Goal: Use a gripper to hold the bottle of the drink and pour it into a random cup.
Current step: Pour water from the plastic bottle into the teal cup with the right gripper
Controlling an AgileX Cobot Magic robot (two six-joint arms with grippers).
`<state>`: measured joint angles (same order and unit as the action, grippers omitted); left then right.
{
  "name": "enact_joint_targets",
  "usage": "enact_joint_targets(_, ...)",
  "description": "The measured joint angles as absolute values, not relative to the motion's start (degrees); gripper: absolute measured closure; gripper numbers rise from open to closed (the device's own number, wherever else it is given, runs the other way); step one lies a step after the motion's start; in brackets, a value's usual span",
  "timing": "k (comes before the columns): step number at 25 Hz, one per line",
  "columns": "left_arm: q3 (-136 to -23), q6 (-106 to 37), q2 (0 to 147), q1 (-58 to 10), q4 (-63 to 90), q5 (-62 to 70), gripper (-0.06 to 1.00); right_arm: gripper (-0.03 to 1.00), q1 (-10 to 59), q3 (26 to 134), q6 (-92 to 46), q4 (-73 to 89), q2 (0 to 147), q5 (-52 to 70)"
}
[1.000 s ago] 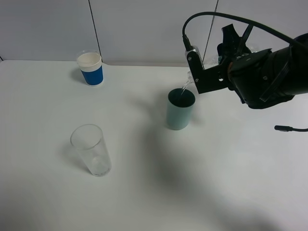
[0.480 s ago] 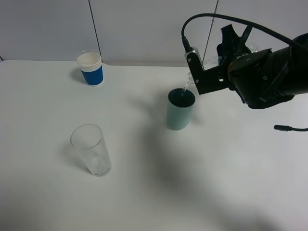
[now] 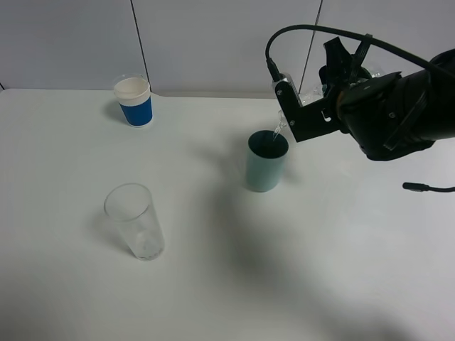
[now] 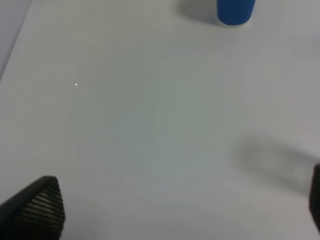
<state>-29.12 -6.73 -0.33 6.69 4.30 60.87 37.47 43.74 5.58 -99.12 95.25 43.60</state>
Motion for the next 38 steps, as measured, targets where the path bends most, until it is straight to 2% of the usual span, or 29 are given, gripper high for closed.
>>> enact_joint_targets(38,-29.1,-6.7,-0.3,6.7,4.3,60.9,-0.05,0.39,37.5,43.7,0.8,-99.2,95.3,44.1)
